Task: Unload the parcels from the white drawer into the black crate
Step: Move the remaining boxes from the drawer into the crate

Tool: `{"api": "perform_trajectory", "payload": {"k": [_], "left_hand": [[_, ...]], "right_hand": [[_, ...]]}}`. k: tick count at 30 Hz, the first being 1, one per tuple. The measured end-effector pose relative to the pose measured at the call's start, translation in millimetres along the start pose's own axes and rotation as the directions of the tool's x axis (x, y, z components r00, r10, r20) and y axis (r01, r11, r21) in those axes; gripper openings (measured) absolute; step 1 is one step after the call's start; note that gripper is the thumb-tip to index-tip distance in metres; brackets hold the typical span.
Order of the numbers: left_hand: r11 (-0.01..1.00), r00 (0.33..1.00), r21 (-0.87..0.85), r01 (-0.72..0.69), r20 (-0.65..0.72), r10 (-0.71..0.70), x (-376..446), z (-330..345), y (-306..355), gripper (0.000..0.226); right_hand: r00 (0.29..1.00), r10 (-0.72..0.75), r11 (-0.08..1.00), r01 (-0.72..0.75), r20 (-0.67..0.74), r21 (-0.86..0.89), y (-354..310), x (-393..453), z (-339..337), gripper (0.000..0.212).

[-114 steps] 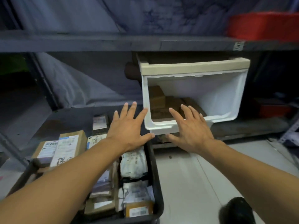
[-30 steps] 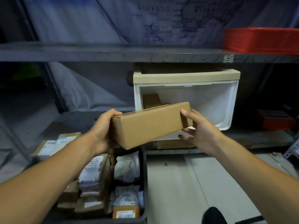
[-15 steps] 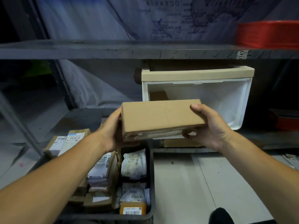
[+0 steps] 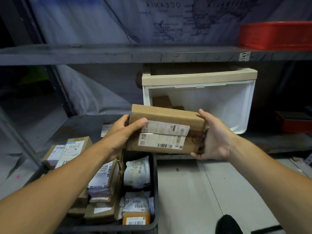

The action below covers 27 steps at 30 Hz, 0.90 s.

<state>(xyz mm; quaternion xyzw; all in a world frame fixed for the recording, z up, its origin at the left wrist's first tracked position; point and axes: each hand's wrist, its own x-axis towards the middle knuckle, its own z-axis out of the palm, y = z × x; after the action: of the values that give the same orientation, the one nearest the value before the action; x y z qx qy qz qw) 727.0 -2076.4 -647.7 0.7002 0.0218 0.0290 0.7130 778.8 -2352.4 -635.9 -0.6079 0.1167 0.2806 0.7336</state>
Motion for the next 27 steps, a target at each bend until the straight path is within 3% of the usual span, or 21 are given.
{"api": "perform_trajectory", "payload": {"k": [2,5,11,20,24,27], "left_hand": [[0.999,0.998,-0.028,0.027,-0.056,-0.029,-1,1,3,0.076],[0.996,0.993,-0.044,0.082,-0.085,-0.085,-3,-2,8,0.056],[0.972,0.969,-0.004,0.234,-0.081,-0.234,-6,0,4,0.048],[0.908,0.908,-0.041,0.417,-0.027,-0.418,-10,11,9,0.024],[0.877,0.878,0.073,0.475,0.018,-0.478,-11,10,14,0.028],[0.889,0.887,0.030,0.458,0.050,-0.459,-9,18,15,0.025]], "right_hand": [[0.997,-0.042,0.998,0.046,0.066,-0.053,1,-1,-1,0.068],[0.991,-0.080,0.994,0.088,0.103,-0.070,1,-5,6,0.052],[0.985,-0.146,0.989,0.144,-0.094,-0.033,4,1,19,0.043],[0.957,-0.023,0.998,0.037,-0.290,0.044,5,4,25,0.048],[0.951,-0.080,0.988,0.116,-0.299,0.106,5,4,24,0.044],[0.935,-0.153,0.963,0.214,-0.320,0.164,6,9,23,0.040]]}}
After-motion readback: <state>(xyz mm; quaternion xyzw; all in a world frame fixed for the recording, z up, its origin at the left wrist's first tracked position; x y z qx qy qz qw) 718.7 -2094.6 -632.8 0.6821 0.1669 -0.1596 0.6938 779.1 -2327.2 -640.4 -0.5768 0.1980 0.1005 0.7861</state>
